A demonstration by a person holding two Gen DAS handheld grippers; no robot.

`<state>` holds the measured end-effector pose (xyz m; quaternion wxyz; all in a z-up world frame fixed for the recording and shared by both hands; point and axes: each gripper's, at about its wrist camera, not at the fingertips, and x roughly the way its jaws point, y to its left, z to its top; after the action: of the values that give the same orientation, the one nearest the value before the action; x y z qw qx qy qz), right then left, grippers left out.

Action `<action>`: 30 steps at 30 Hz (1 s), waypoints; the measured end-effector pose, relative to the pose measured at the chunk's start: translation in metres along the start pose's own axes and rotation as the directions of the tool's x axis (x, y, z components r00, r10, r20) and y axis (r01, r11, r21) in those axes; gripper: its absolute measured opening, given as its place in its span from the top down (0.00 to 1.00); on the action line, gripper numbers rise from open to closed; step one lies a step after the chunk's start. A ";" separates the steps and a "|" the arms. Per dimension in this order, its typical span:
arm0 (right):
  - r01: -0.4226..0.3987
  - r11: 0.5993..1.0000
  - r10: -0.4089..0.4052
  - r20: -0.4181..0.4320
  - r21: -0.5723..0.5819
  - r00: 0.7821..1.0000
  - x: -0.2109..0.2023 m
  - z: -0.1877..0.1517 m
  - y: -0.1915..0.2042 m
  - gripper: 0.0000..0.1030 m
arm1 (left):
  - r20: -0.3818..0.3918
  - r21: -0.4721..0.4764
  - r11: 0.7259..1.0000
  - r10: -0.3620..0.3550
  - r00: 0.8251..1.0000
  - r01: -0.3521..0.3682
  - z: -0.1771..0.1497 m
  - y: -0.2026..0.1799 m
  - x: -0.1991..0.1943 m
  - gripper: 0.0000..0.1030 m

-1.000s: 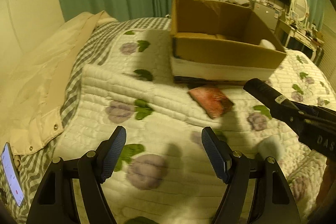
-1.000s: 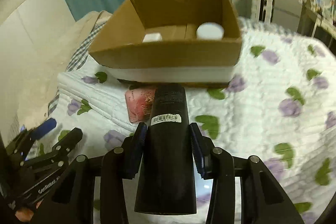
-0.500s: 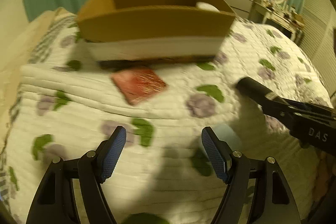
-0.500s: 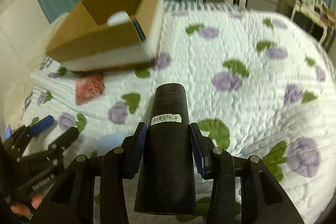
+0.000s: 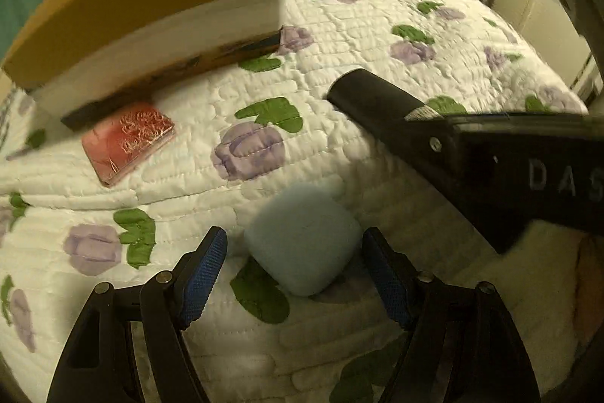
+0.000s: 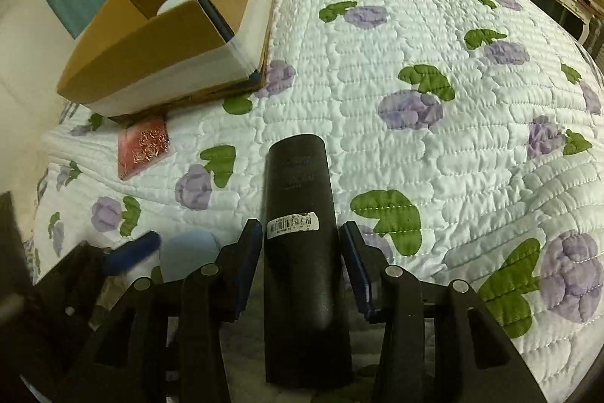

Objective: Organize rigid objects
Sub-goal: 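Grasp the blue earbud case with the left tool while the right tool carries the cylinder into the box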

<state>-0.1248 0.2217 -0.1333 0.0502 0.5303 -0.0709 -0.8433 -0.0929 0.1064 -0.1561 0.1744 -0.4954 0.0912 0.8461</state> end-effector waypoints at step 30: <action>0.007 0.974 0.096 0.437 -0.228 0.895 -0.153 0.049 0.082 0.61 | 0.352 -0.239 0.943 0.306 0.885 -0.231 0.072 0.091 -0.162 0.43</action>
<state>-0.1015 0.1689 0.0376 0.1114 0.3127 0.0028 -0.9433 -0.1139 0.0126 0.0189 0.0215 -0.3167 0.0419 0.9473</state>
